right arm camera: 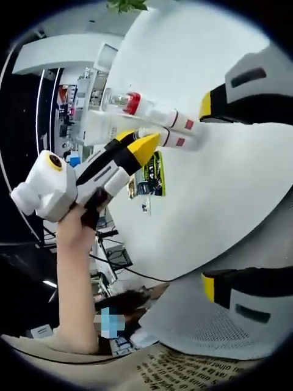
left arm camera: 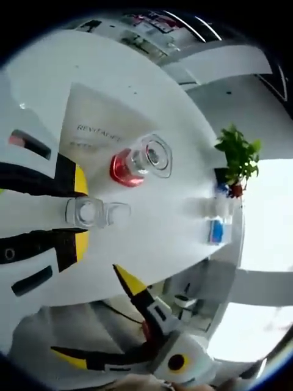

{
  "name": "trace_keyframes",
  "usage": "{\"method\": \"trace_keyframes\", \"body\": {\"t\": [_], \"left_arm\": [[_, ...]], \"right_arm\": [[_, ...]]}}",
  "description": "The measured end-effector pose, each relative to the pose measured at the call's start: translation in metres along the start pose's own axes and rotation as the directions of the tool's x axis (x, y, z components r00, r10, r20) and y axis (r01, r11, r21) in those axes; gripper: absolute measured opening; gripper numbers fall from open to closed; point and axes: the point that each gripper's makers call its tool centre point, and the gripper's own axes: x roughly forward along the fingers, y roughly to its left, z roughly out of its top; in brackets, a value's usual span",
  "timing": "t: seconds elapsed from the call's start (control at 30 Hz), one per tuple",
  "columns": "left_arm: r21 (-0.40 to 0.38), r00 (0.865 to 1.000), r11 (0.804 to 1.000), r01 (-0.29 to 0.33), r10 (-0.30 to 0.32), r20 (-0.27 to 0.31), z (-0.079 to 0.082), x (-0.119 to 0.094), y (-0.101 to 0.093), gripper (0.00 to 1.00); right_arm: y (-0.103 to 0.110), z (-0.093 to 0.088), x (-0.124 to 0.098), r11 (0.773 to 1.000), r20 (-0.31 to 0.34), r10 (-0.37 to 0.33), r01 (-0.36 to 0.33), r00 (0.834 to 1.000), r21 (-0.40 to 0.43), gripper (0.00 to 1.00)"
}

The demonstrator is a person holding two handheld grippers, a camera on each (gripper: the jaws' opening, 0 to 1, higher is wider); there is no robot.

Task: Arrange the skincare products in the storage area until every visible bottle or jar stands upright without overlapping.

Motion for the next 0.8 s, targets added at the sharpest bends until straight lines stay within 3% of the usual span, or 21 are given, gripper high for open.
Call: {"method": "trace_keyframes", "body": {"t": [0.8], "left_arm": [[-0.028,1.0,0.999,-0.023,0.023,-0.018,-0.012,-0.004,0.001,0.29]], "right_arm": [[-0.005,0.002,0.001,1.0,0.013,-0.006,0.006,1.0,0.016,1.0]]}}
